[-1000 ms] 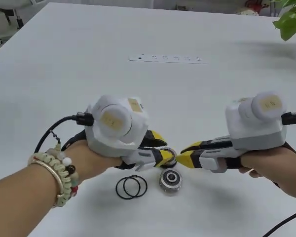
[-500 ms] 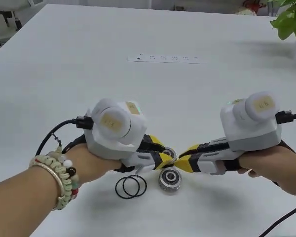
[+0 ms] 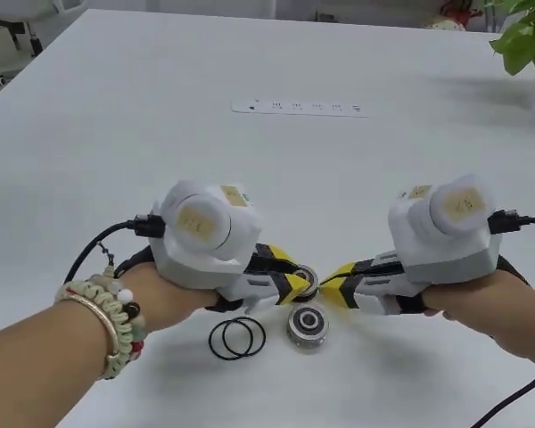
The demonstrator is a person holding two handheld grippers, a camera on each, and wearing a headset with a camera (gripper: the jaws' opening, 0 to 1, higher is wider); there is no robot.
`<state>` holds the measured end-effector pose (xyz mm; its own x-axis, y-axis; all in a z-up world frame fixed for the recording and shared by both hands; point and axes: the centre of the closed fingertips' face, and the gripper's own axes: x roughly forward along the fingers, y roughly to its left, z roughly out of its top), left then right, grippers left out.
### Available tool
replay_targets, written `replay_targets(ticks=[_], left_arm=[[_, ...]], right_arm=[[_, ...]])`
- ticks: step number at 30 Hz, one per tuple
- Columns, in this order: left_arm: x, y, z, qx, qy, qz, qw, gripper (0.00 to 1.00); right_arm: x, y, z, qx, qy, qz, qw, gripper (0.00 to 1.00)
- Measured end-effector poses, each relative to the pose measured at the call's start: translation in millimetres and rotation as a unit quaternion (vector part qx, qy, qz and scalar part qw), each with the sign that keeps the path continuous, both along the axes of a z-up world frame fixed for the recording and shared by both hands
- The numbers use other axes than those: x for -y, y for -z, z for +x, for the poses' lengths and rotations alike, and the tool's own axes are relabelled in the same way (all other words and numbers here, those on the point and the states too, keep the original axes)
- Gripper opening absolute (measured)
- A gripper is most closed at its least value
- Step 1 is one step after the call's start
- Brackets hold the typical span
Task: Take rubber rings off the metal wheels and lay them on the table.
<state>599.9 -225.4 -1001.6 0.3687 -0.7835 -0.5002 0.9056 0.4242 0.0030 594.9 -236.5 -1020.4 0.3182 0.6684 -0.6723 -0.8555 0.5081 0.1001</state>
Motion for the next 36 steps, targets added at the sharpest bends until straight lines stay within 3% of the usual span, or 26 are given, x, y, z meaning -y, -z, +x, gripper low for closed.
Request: replay_targets(ticks=[5, 6, 9, 11, 16, 32, 36], left_arm=[[0.0, 0.3, 0.5, 0.005, 0.006, 0.002, 1.0, 0.14], [0.0, 0.5, 0.8, 0.005, 0.006, 0.001, 1.0, 0.14], [0.2, 0.5, 1.0, 0.004, 0.006, 0.0, 1.0, 0.14], [0.2, 0.6, 1.3, 0.004, 0.005, -0.001, 1.0, 0.14], [0.5, 1.0, 2.1, 0.003, 0.003, -0.004, 1.0, 0.14], [0.5, 1.3, 2.2, 0.001, 0.0, -0.009, 1.0, 0.14], [0.4, 1.3, 2.2, 0.001, -0.002, -0.01, 1.0, 0.14]], right_arm=[[-4.0, -1.2, -9.5, -0.026, -0.012, 0.015, 0.9995, 0.04], [-4.9, 0.1, -10.7, -0.023, -0.014, 0.011, 0.9996, 0.11], [-5.9, 2.3, -6.8, 0.011, -0.024, -0.001, 0.9996, 0.16], [-9.1, -1.0, -5.0, 0.018, -0.022, 0.01, 0.9996, 0.17], [-13.1, 1.2, -1.6, 0.035, -0.02, 0.008, 0.9991, 0.25], [-10.4, 0.5, -4.7, 0.027, -0.033, 0.002, 0.9991, 0.18], [-5.8, 3.2, -5.5, 0.025, -0.035, -0.008, 0.999, 0.07]])
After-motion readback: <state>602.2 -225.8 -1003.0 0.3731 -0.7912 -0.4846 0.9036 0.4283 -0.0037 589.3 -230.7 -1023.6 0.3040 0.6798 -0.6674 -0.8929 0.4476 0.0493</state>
